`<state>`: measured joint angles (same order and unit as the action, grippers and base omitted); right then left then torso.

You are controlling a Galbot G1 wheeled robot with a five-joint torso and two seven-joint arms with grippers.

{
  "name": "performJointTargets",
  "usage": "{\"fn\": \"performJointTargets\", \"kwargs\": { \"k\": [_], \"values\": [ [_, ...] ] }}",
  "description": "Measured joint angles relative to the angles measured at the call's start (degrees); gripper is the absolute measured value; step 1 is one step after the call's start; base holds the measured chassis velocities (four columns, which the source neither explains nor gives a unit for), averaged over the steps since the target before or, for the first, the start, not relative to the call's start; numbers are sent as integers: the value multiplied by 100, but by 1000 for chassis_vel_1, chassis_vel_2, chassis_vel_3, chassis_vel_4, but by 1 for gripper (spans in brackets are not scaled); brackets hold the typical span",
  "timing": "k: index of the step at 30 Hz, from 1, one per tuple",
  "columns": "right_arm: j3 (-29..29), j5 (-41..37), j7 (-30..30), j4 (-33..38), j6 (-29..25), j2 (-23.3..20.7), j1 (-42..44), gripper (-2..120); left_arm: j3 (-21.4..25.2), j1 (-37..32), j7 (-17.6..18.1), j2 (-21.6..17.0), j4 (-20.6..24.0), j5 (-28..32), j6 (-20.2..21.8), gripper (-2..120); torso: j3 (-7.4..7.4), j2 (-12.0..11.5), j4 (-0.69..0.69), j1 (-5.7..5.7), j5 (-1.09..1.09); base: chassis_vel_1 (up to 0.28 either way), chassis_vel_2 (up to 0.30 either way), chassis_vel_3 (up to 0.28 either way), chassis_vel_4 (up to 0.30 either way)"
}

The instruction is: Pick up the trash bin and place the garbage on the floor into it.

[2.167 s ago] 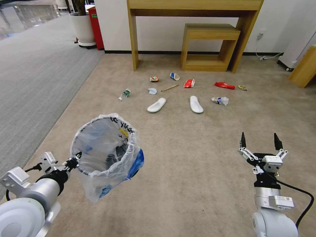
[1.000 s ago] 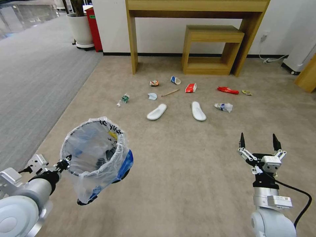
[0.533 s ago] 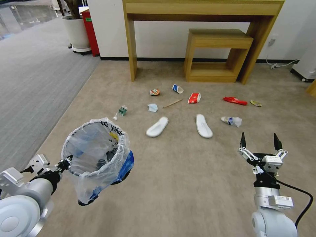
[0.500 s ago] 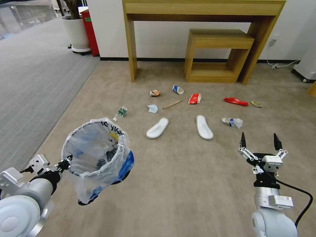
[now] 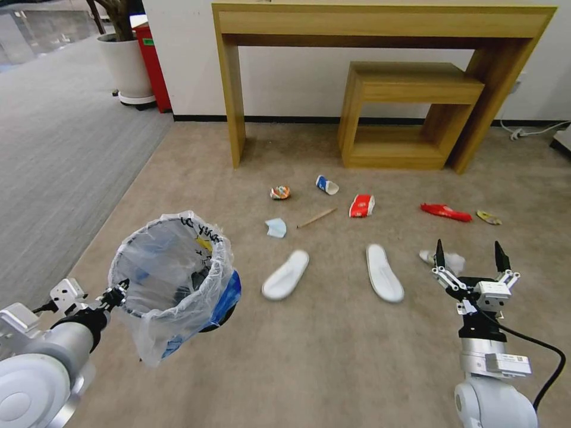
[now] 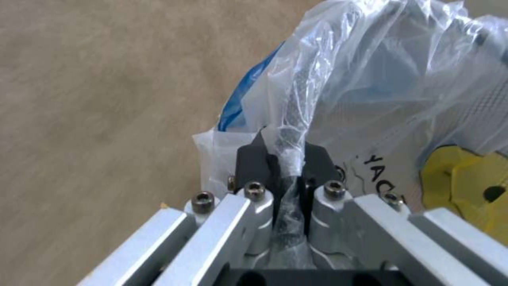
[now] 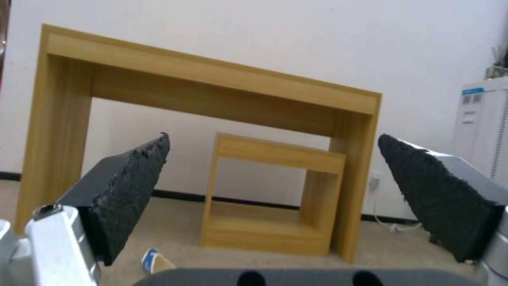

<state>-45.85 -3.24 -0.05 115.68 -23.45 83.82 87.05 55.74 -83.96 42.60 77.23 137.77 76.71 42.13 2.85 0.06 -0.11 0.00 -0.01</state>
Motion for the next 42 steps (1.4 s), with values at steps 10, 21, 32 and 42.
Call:
{"fn": "performJointTargets", "kwargs": {
  "k": [10,21,32,42],
  "values": [
    [-7,19,-25,-6,-96,12,16,100,9,7,-7,5,8,21,0,2,1,0,-1,0,0,-282,321,276,-331],
    [12,-39,-89,5,-189,8,18,100,30,5,-9,15,26,26,0,2,-2,0,0,0,-1,50,148,-51,-144],
    [-4,3,-109,19,-207,2,46,100,163,10,-9,1,41,101,0,2,0,0,-1,0,1,11,-7,-15,5],
    [-5,26,-120,23,-222,8,48,100,229,-7,-9,-18,56,132,1,2,0,0,-1,0,1,0,0,0,0]
  ]
}}
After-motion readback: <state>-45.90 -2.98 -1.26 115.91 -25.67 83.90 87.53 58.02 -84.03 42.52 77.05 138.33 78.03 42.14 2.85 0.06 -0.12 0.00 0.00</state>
